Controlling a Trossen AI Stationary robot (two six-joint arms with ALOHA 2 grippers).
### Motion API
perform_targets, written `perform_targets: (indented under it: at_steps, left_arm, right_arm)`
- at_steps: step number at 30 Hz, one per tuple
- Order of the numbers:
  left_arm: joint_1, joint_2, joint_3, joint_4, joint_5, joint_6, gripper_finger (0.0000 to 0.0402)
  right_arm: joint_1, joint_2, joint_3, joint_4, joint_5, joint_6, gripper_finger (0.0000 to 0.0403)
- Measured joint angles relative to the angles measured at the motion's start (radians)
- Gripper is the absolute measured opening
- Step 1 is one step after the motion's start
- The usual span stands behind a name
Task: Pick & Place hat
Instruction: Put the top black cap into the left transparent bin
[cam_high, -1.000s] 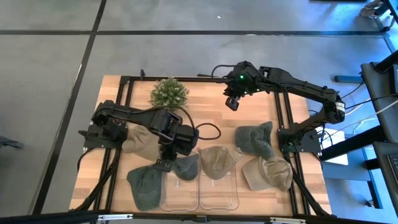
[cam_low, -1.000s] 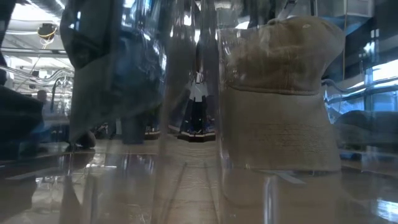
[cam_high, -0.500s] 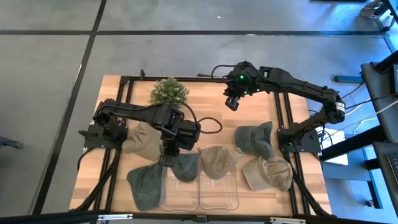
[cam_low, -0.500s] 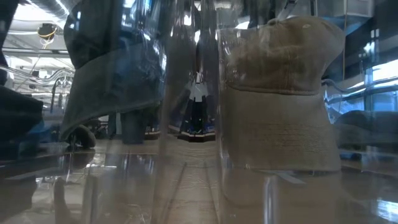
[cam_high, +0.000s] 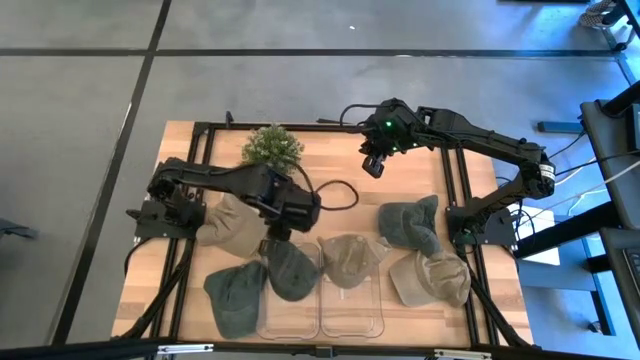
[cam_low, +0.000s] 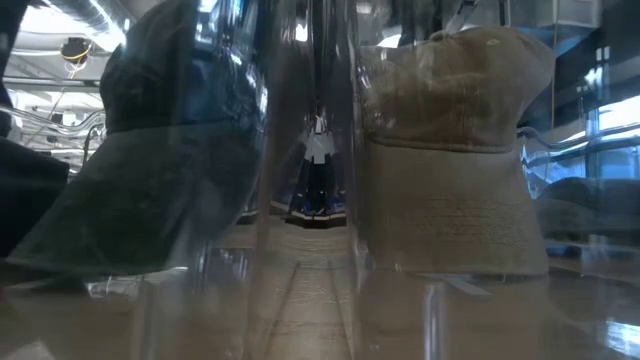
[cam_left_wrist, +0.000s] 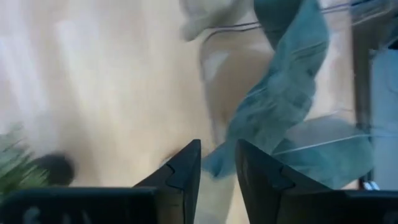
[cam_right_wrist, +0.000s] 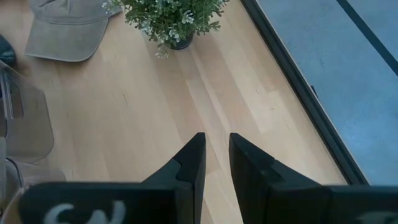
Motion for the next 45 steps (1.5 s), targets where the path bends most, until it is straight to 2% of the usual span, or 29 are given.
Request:
perform_targets:
  at_steps: [3, 7, 13, 18, 22, 25, 29, 40, 45]
  left_arm:
    - [-0.001, -0.052, 0.0, 0.001, -0.011, -0.026, 0.0099]
    - [-0.014, -0.104, 0.0, 0.097, 0.004, -0.026, 0.0099]
    - [-0.013, -0.112, 0.0, 0.174, 0.04, -0.013, 0.0124]
    - [-0.014, -0.09, 0.0, 0.188, 0.131, 0.056, 0.0156]
    - [-0.006, -0.07, 0.0, 0.192, 0.13, 0.09, 0.0172]
    - [0.018, -0.041, 0.0, 0.2, 0.172, 0.111, 0.0172]
    - [0.052, -0.008, 0.0, 0.204, 0.294, 0.16, 0.0166]
    - [0.071, 0.089, -0.002, 0.149, 0.316, 0.199, 0.0162]
    - [0.071, 0.116, -0.002, 0.143, 0.404, 0.219, 0.0162]
  right_arm:
    - [0.0, 0.0, 0.0, 0.0, 0.0, 0.0, 0.0072]
    - [0.0, 0.0, 0.0, 0.001, 0.0, 0.0, 0.0072]
    - [0.0, 0.0, 0.0, 0.001, 0.0, 0.0, 0.0072]
    - [0.0, -0.001, 0.0, 0.002, 0.0, 0.001, 0.0072]
    - [0.0, -0.001, 0.0, 0.002, 0.0, 0.0, 0.0072]
    - [0.0, -0.001, 0.0, 0.001, 0.0, 0.0, 0.0072]
    - [0.0, -0.001, 0.0, -0.002, -0.008, -0.001, 0.0072]
    - [0.0, -0.001, 0.0, -0.045, -0.009, -0.003, 0.0072]
    - [0.0, -0.001, 0.0, -0.073, -0.009, -0.003, 0.0072]
